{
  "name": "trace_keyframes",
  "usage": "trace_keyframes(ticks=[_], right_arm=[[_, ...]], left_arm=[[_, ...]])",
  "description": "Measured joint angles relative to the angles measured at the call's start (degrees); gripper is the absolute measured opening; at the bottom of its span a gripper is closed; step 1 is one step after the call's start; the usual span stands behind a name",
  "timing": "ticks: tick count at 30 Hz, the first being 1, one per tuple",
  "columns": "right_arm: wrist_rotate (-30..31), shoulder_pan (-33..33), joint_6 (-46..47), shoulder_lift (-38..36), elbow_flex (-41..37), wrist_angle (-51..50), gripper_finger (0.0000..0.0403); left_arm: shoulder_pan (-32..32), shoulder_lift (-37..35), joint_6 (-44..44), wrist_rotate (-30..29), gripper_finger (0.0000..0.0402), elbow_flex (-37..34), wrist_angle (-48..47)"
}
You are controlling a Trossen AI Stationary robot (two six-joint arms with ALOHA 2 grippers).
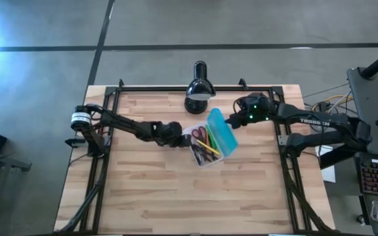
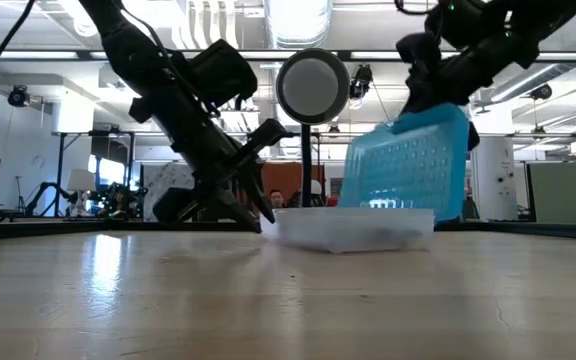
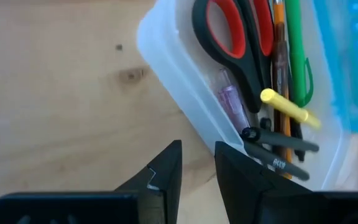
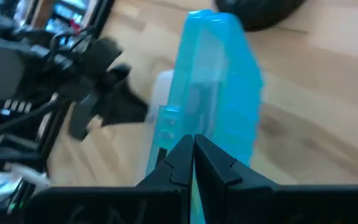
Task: Pick & place school supplies into a supply box
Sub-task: Close the supply box, then adjust the supply box
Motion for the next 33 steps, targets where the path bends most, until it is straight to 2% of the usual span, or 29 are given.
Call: trace_keyframes(ticks=[6, 11, 16, 20, 23, 28, 33], right_arm=[[1.1, 6.2, 1.0, 3.7, 2.9, 1.0, 0.0008], [1.7, 11.7, 4.2, 12.9, 2.9, 12.7, 0.0008], [1.3, 13.8, 7.4, 19.1, 2.7, 22.2, 0.0009], [0.6, 14.3, 7.7, 20.9, 2.6, 21.6, 0.0009], [0.9, 14.2, 6.4, 19.3, 2.6, 21.7, 0.0009], [6.7, 14.2, 1.4, 10.8, 2.6, 13.3, 0.0009], [13.4, 15.0, 0.4, 0.4, 2.7, -9.3, 0.0009]], left_arm=[[0.1, 0.0, 0.1, -0.6, 0.008, 0.1, 0.2], [0.1, 0.0, 0.1, -0.5, 0.008, 0.1, 0.1], [0.0, 0.0, 0.2, -0.2, 0.008, 0.1, -0.1], [-0.1, 0.0, 0.8, 0.0, 0.008, 0.1, -0.7], [-0.1, 0.0, 1.2, 0.1, 0.008, 0.1, -0.7], [-0.1, -0.1, 1.8, 0.3, 0.008, 0.1, -0.6], [-0.7, -0.1, 1.8, 1.5, 0.008, 0.0, 3.1]])
